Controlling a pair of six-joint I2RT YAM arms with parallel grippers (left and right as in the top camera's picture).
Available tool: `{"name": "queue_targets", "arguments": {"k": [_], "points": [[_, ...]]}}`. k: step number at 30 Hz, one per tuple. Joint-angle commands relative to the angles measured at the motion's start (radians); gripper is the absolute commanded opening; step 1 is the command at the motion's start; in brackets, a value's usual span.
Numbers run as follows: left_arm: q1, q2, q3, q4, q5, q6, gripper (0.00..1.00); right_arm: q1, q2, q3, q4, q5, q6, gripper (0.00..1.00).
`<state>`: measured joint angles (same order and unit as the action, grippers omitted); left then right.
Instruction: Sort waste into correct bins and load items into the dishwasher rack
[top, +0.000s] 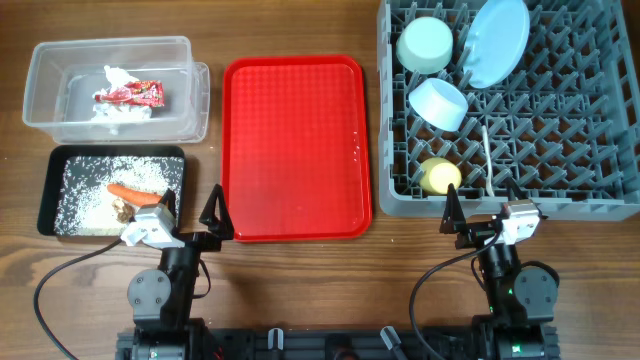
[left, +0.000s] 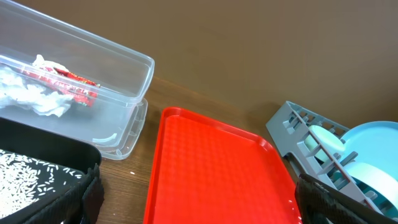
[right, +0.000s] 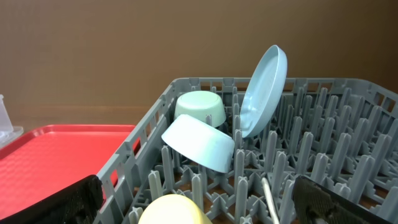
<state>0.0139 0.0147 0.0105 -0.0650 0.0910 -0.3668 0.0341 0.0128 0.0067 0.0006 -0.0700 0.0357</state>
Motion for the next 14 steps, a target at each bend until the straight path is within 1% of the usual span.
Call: {"name": "queue_targets", "arguments": {"k": [1,14], "points": [[-0.003,-0.008,-0.005,-0.007,-0.013,0.023,1.00,0.002,-0.008,-0.002,0.002,0.010,-0.009,1.00],[-0.003,-0.008,-0.005,-0.007,-0.013,0.023,1.00,0.002,-0.008,-0.002,0.002,0.010,-0.009,1.00]]}}
